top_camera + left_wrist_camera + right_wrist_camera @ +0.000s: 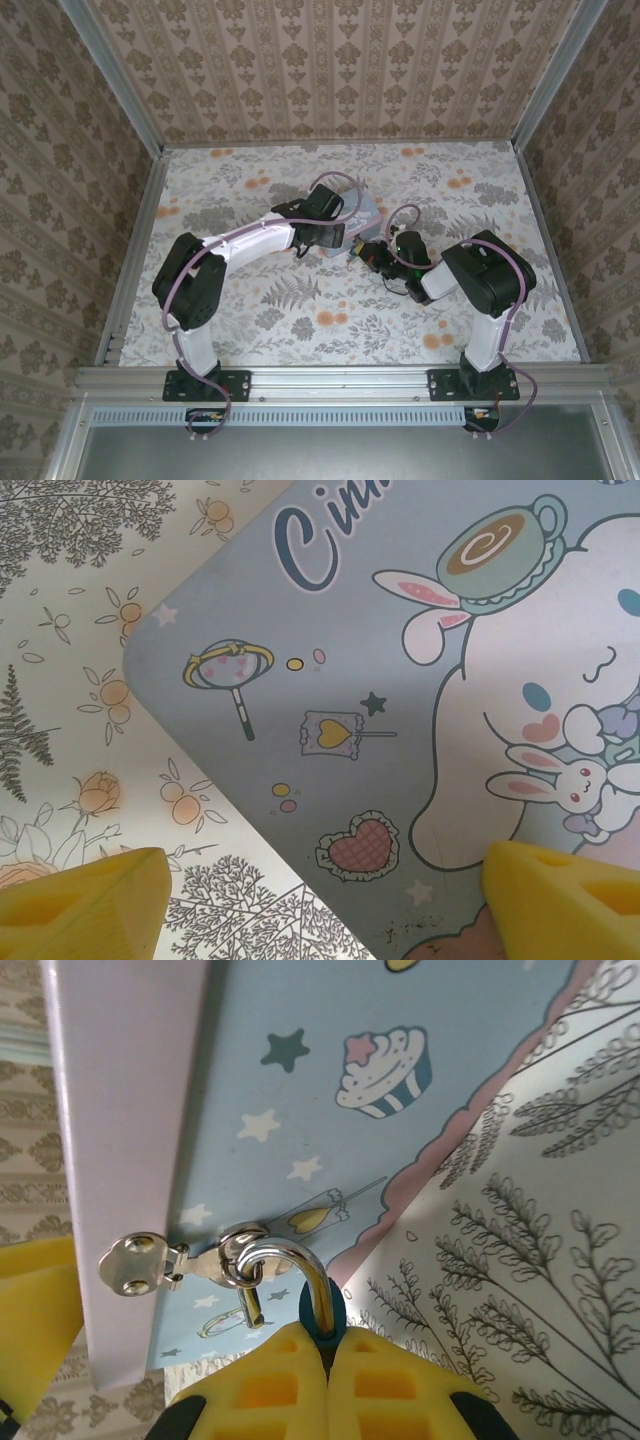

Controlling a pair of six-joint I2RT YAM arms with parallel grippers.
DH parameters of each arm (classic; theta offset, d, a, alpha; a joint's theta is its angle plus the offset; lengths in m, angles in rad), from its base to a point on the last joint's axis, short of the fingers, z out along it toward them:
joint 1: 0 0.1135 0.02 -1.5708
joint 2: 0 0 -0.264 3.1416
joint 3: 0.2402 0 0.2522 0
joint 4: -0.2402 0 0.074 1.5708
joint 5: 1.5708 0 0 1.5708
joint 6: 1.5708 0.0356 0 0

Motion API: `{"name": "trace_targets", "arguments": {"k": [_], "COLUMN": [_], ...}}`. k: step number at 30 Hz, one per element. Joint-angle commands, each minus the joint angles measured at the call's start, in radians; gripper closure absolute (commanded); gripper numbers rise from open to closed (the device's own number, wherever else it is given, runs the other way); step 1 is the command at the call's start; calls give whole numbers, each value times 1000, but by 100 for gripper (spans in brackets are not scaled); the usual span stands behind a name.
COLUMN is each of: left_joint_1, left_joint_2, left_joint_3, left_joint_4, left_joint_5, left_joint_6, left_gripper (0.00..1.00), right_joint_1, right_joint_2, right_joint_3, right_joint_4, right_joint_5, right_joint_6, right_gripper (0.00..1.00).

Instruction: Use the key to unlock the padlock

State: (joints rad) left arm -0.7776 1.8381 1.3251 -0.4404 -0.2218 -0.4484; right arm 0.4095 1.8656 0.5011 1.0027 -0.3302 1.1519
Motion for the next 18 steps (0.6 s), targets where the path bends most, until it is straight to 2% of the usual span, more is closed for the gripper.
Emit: {"name": "trace_targets", "arguments": {"k": [1, 8, 18], "left_joint_1": [-1, -2, -1], "left_joint_2": [69, 88, 117], "left_joint_3": [-26, -30, -36], "left_joint_4": [-103, -101, -106], "left_joint_5": [2, 12, 33], "left_joint_6": [15, 15, 24], "left_gripper": [16, 16, 17], "right_joint_1": [-15, -17, -59], "right_joint_2": [19, 2, -50], "right_joint_3": [-27, -31, 6], "right_joint_4": [16, -8, -140], "right_joint_5": [95, 127, 135], "right_joint_6": [71, 80, 12], "right_gripper": [100, 100, 100]}}
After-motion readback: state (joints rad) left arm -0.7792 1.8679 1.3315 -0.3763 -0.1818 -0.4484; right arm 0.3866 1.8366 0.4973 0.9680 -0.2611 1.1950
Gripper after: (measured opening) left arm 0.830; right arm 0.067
